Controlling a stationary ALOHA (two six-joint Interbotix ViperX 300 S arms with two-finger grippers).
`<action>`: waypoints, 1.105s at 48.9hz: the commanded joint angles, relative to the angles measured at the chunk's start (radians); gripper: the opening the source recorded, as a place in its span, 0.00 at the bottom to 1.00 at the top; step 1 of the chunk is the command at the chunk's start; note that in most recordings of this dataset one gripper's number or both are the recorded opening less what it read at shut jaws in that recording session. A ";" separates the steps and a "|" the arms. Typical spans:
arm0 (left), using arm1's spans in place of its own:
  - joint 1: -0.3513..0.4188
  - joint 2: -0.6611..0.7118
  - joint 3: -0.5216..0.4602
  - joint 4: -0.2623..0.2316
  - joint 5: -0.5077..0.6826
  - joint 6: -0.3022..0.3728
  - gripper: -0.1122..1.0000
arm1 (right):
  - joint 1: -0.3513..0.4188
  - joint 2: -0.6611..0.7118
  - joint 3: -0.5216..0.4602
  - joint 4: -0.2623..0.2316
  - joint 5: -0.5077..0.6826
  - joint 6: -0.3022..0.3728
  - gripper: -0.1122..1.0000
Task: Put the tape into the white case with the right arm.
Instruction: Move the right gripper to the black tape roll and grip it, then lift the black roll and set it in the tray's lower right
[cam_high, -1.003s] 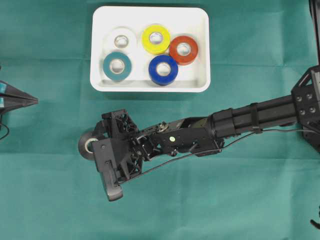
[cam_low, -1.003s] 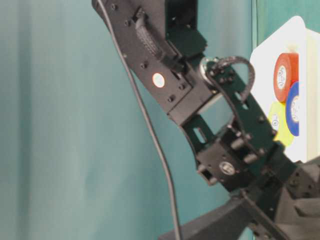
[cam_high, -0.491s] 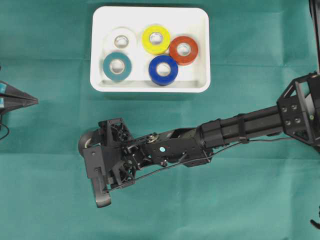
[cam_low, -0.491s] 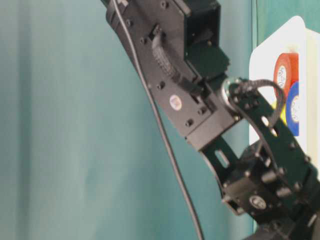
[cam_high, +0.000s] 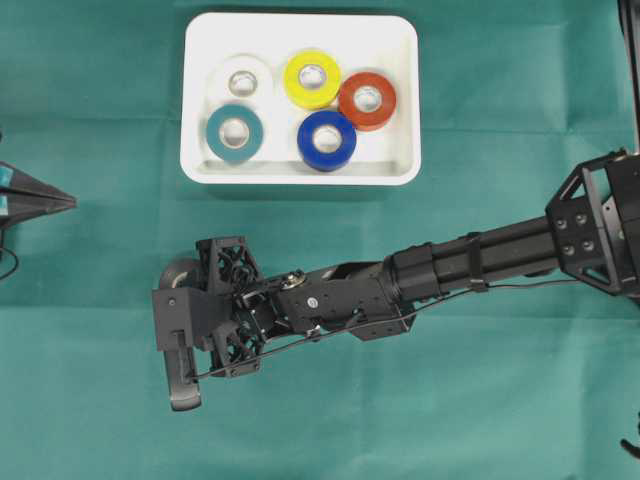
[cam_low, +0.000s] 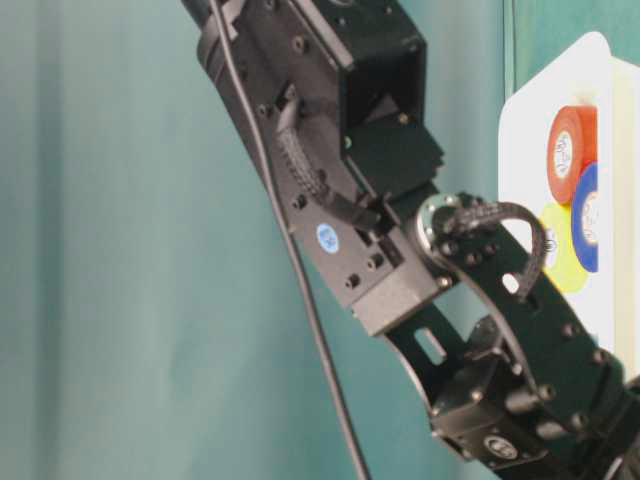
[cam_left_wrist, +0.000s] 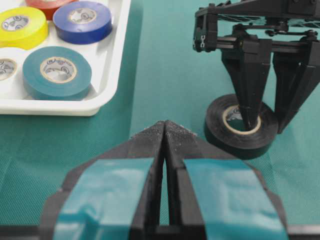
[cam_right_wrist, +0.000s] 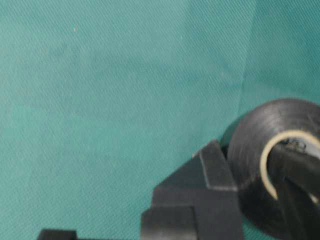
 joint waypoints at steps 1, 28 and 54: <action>0.002 0.009 -0.014 -0.002 -0.011 0.000 0.10 | -0.003 -0.023 -0.021 0.003 -0.006 0.002 0.12; 0.002 0.009 -0.012 -0.002 -0.009 0.000 0.10 | -0.020 -0.146 -0.015 -0.031 0.049 -0.006 0.12; 0.002 0.008 -0.014 -0.002 -0.011 0.000 0.10 | -0.103 -0.178 -0.015 -0.064 0.052 -0.005 0.12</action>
